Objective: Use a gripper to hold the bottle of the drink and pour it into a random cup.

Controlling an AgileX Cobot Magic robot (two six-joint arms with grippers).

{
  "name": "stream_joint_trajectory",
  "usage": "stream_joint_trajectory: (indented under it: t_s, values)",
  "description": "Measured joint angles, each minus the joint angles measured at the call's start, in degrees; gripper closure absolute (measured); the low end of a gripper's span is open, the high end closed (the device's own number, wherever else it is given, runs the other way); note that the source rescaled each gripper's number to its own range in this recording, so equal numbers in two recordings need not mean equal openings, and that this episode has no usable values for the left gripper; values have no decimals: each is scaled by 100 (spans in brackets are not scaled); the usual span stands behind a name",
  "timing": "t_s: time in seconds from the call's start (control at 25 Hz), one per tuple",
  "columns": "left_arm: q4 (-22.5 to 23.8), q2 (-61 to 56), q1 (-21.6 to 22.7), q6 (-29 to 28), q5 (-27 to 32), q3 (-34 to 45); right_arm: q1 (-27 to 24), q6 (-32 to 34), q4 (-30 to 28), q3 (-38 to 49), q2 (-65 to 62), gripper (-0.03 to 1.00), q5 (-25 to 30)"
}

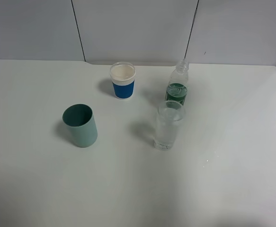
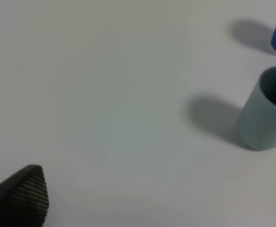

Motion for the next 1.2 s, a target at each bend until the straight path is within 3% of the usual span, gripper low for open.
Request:
stream_joint_trajectory:
  t_s: [0.16, 0.4, 0.6, 0.8, 1.04, 1.2]
  values:
    - [0, 0, 0, 0, 0, 0, 0, -608, 654, 0, -651, 9, 1185]
    - [0, 0, 0, 0, 0, 0, 0, -741, 776, 0, -1737, 9, 2753]
    - [0, 0, 0, 0, 0, 0, 0, -909, 802, 0, -2658, 9, 3625]
    - [0, 0, 0, 0, 0, 0, 0, -1083, 1108, 193, -3449, 9, 3838]
    - [0, 0, 0, 0, 0, 0, 0, -1103, 1254, 1189, -4424, 9, 3783]
    - [0, 0, 0, 0, 0, 0, 0, -1117, 1645, 1871, -4913, 9, 3573]
